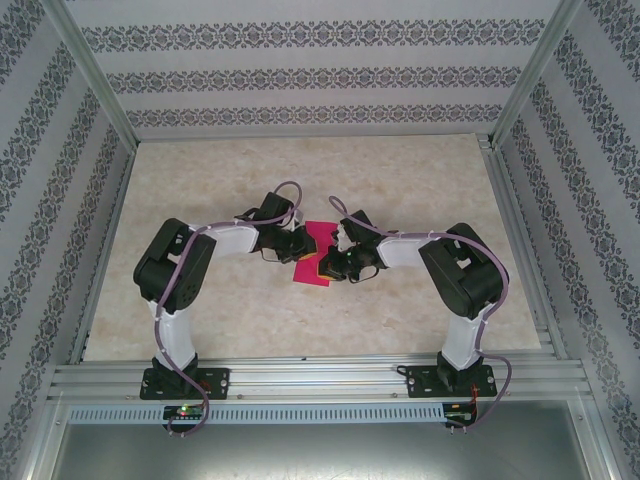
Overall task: Fold a paper plane with a square sheet of paper (pick it up from the middle)
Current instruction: Fold the triangle a second time at the center of the table.
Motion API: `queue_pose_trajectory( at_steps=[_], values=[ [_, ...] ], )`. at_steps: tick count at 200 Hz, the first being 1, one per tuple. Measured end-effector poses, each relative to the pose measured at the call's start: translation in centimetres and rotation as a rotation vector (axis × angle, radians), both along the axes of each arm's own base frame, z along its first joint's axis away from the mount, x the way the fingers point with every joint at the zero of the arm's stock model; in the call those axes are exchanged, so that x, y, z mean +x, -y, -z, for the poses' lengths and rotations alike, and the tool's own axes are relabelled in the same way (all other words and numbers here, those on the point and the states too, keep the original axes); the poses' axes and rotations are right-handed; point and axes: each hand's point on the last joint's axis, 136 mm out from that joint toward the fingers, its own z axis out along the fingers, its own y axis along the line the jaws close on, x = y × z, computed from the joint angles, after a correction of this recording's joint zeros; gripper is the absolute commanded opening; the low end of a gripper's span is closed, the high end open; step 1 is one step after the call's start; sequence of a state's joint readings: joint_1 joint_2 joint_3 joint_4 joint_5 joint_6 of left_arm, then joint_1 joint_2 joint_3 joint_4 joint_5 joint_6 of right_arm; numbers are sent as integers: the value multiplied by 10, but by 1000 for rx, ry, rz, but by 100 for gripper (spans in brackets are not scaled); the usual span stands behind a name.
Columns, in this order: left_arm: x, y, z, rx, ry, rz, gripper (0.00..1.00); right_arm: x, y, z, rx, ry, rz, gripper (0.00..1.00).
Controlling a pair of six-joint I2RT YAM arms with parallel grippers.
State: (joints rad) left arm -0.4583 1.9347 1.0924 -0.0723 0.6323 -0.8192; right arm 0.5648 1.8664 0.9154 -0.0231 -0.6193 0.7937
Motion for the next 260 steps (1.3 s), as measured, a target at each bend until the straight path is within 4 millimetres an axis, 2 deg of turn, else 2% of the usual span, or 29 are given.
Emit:
queue_pose_trajectory(
  at_steps=[21, 70, 131, 159, 186, 215, 237, 260],
  values=[
    [1, -4, 14, 29, -16, -14, 10, 0, 0, 0, -1, 1, -3, 0],
    [5, -10, 13, 17, -24, -25, 11, -1, 1, 0, -4, 11, -16, 0],
    [35, -51, 12, 47, -7, -120, 15, -1, 0, 0, -3, 36, -46, 0],
    [37, -54, 9, 49, -3, -128, 18, -3, 0, -1, -6, 27, -52, 0],
    [33, -47, -9, 35, 31, -109, 16, -4, 1, -1, -16, 15, -54, 0],
    [16, -15, -26, -4, 65, -18, 14, -4, 1, -1, -18, 10, -55, 0],
    [1, 3, -23, -18, 52, 36, 13, -4, 1, -1, -18, 9, -54, 0],
    [-2, 4, -8, -10, 27, 41, 12, -4, 1, -1, -18, 9, -54, 0]
  ],
)
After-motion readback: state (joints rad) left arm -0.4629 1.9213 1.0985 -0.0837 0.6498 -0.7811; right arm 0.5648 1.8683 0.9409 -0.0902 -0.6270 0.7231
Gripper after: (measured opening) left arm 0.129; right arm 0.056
